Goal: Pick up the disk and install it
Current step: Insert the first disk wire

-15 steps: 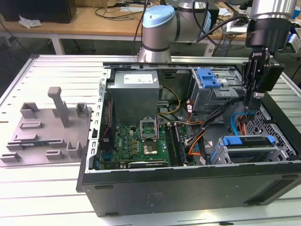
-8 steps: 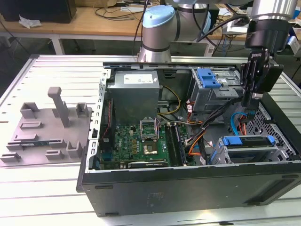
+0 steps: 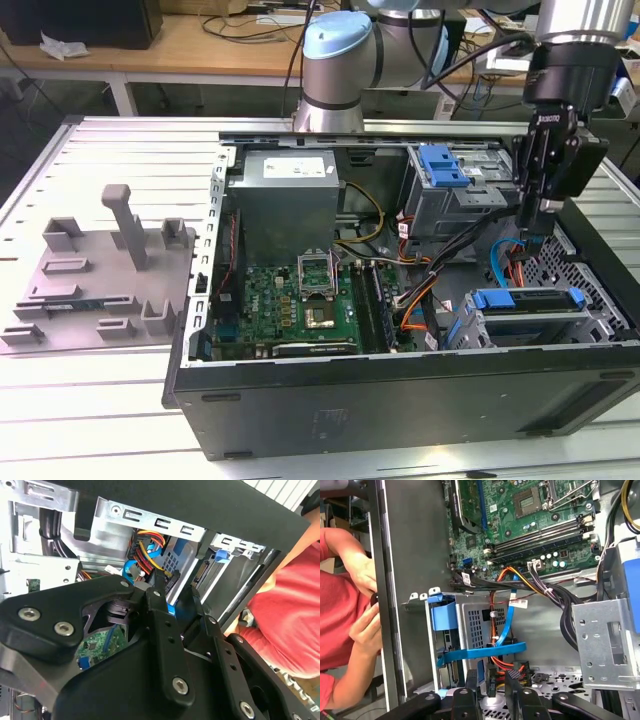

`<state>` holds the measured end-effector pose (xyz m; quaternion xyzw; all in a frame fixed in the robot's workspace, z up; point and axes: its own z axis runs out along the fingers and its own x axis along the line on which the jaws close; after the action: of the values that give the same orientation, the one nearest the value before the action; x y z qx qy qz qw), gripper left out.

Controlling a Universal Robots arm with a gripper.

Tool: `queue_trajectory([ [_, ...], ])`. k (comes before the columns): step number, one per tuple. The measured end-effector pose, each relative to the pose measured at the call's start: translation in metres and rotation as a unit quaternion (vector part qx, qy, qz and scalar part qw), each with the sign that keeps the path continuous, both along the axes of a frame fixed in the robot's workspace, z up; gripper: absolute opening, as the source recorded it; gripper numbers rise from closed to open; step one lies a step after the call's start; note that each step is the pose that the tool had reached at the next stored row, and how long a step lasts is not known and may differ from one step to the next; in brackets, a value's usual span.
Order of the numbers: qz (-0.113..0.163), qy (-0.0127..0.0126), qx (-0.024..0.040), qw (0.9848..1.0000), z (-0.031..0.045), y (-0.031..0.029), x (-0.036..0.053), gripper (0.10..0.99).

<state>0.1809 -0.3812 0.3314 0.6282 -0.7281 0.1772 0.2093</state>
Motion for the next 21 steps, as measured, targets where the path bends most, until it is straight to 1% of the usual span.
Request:
queue_trajectory([
  [2,0.000,0.0041,-0.0002,1.0000,-0.0007,-0.0009,0.0005,0.353],
  [3,0.000,0.0095,-0.0002,1.0000,-0.0009,-0.0011,0.0019,0.353],
  [4,0.001,0.0168,-0.0004,0.9999,-0.0013,-0.0012,0.0043,0.353],
  [5,0.001,0.0191,-0.0004,0.9998,-0.0017,-0.0011,0.0049,0.353],
  [7,0.006,0.0196,-0.0006,0.9998,-0.0026,-0.0012,0.0050,0.353],
  [9,0.010,0.0196,-0.0007,0.9998,-0.0032,-0.0012,0.0050,0.353],
  [13,0.011,0.0191,-0.0007,0.9998,-0.0044,-0.0012,0.0049,0.353],
  [14,0.011,0.0186,-0.0007,0.9998,-0.0046,-0.0012,0.0048,0.353],
  [15,0.011,0.0173,-0.0006,0.9998,-0.0047,-0.0012,0.0043,0.353],
  [16,0.011,0.0132,-0.0007,0.9998,-0.0047,-0.0012,0.0029,0.353],
  [17,0.011,0.0083,-0.0008,0.9999,-0.0047,-0.0012,0.0015,0.353],
  [18,0.011,0.0044,-0.0008,0.9999,-0.0047,-0.0012,0.0006,0.353],
  [19,0.011,0.0023,-0.0009,0.9999,-0.0047,-0.0012,0.0002,0.353],
  [20,0.011,-0.0020,-0.0009,0.9999,-0.0047,-0.0010,-0.0008,0.353],
  [21,0.011,-0.0040,-0.0009,0.9999,-0.0048,-0.0009,-0.0018,0.353],
])
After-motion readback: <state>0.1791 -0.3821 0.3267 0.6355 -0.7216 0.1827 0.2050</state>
